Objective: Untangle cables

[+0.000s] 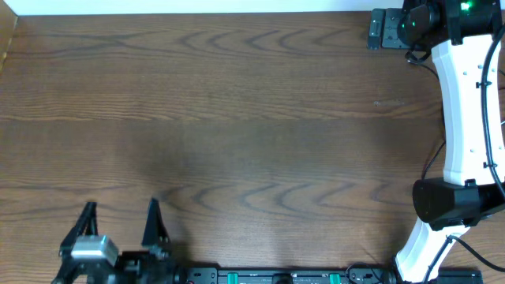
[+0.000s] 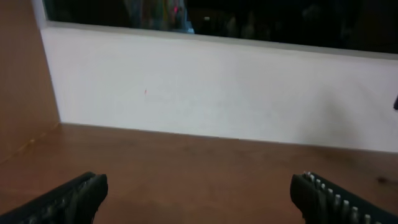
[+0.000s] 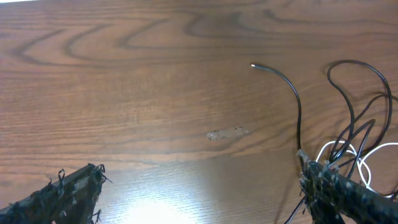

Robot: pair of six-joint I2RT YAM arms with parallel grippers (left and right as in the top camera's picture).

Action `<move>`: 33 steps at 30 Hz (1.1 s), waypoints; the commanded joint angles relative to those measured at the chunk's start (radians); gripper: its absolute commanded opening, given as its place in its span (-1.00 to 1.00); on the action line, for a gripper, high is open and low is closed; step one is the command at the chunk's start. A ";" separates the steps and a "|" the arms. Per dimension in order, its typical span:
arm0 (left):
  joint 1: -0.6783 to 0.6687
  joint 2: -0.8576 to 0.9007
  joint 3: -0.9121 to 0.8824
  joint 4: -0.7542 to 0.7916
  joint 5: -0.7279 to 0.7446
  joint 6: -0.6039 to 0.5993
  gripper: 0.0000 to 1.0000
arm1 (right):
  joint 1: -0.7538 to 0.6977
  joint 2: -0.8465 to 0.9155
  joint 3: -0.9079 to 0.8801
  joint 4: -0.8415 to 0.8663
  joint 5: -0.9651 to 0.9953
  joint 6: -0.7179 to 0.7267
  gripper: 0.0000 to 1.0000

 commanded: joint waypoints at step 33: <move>0.005 -0.005 -0.817 1.038 -0.008 -0.037 0.97 | 0.005 -0.028 0.018 -0.002 0.005 0.014 0.99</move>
